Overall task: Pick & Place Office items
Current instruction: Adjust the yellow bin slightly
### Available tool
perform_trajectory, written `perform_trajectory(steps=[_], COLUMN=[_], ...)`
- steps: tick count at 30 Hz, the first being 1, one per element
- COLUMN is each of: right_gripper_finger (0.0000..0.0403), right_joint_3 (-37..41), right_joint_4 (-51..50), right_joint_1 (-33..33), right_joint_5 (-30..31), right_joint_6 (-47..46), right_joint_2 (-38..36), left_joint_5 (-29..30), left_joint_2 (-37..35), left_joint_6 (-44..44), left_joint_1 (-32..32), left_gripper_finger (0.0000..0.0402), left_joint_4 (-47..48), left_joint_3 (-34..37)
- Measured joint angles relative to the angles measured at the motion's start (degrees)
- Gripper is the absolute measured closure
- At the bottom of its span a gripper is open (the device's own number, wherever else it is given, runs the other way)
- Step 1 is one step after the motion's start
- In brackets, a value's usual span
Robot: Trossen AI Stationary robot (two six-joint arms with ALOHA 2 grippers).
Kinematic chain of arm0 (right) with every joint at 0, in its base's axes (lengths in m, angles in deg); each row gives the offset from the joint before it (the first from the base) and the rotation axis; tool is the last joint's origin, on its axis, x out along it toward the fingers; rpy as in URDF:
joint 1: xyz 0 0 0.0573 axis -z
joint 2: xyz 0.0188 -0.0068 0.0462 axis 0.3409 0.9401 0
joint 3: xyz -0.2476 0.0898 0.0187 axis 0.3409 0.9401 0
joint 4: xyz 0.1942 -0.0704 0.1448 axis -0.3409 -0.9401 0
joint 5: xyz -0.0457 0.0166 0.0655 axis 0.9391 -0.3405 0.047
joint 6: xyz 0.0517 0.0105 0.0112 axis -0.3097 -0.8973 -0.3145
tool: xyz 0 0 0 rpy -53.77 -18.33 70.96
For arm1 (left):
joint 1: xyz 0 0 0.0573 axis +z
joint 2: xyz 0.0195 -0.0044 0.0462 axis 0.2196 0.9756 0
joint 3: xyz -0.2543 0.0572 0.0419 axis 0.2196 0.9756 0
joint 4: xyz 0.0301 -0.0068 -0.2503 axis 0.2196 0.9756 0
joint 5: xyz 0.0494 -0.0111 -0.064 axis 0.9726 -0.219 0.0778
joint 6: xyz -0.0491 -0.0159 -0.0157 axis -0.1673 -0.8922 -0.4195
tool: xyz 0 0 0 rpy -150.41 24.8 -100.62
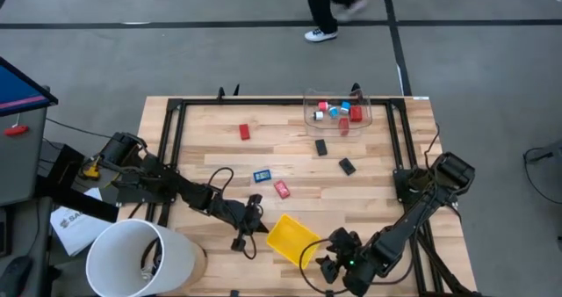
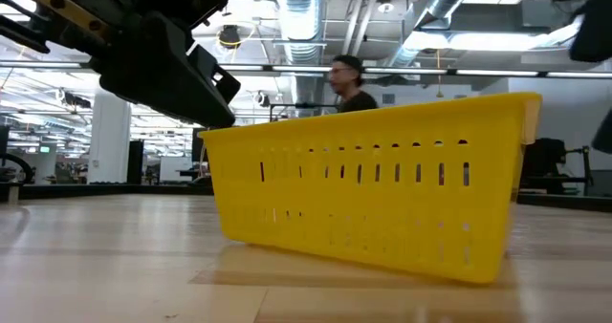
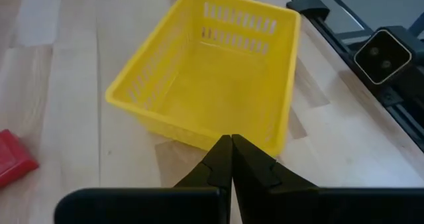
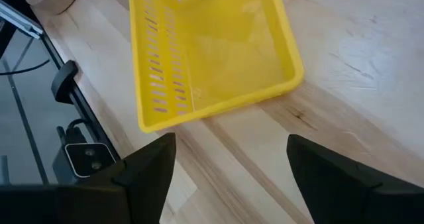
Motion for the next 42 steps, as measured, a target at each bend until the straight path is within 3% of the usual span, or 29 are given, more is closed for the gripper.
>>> perform_trajectory(steps=[14,31,42], right_gripper_finger=[0.0122,0.0122,0.0122], right_joint_3=[0.0,0.0,0.0], right_joint_4=[6.3,6.4,4.5], right_joint_1=[0.8,3.3,3.9], right_joint_5=[-0.3,-1.6,-1.2], right_joint_6=[6.4,10.8,11.5], right_joint_2=[0.0,0.1,0.1], left_joint_5=[6.2,5.3,2.7], left_joint_2=[0.1,0.1,7.7], left_joint_6=[-3.8,-3.9,-5.8], left_joint_1=[-0.8,-2.5,-3.5], left_gripper_finger=[0.0401,0.0401,0.0401], left_joint_4=[4.9,1.6,-2.0], left_joint_3=[0.0,0.0,-1.3])
